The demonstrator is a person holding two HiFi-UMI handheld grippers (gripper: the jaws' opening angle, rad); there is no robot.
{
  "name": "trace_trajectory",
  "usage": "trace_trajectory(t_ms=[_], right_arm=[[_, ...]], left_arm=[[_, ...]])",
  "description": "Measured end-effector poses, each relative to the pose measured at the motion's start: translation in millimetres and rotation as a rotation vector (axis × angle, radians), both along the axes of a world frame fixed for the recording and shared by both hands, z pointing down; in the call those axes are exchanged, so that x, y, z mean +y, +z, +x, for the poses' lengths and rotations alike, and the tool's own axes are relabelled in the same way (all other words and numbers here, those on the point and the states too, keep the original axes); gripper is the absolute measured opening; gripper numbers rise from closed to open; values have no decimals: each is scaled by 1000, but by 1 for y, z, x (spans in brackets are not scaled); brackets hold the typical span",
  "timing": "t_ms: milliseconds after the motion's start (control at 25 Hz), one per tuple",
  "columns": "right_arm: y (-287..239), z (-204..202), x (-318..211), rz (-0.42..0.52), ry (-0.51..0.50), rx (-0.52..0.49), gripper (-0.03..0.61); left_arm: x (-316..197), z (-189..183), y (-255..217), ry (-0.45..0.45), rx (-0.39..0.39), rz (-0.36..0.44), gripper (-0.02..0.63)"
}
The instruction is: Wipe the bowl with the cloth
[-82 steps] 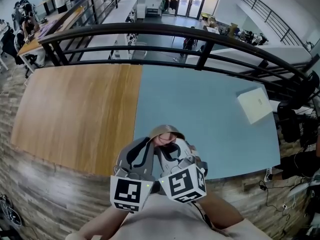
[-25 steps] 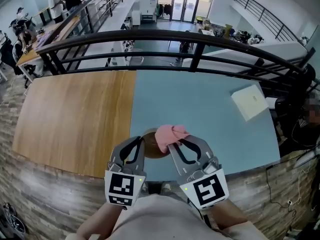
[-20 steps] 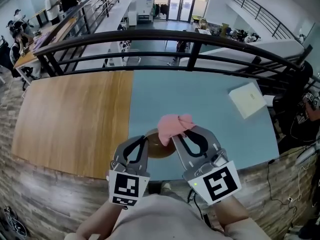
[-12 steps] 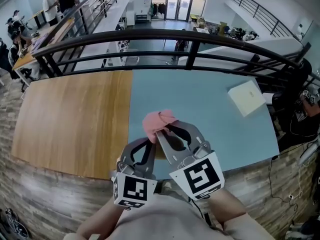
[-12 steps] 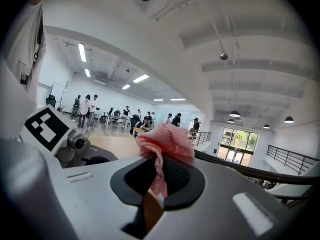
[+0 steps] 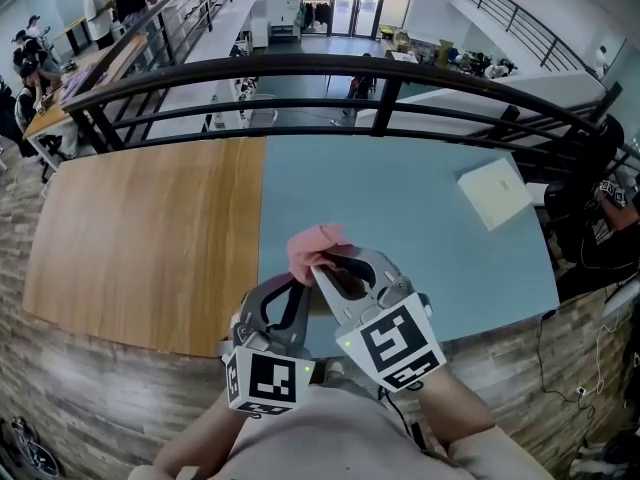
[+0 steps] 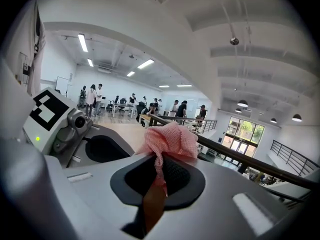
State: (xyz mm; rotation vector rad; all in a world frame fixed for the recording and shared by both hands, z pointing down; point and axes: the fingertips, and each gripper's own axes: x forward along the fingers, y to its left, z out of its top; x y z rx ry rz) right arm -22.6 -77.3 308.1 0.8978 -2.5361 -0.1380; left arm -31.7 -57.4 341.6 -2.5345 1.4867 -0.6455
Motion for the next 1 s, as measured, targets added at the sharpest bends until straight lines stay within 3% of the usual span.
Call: trace_trajectory(t_ms=[520,1000], right_arm=[[23,37,-12,-51,70,47,25],[70,54,-5,-115,82,154,26]], left_arm=[[-10,-14,17,-77,178,-88,12],[-24,-49,14,-208,314,-95,17]])
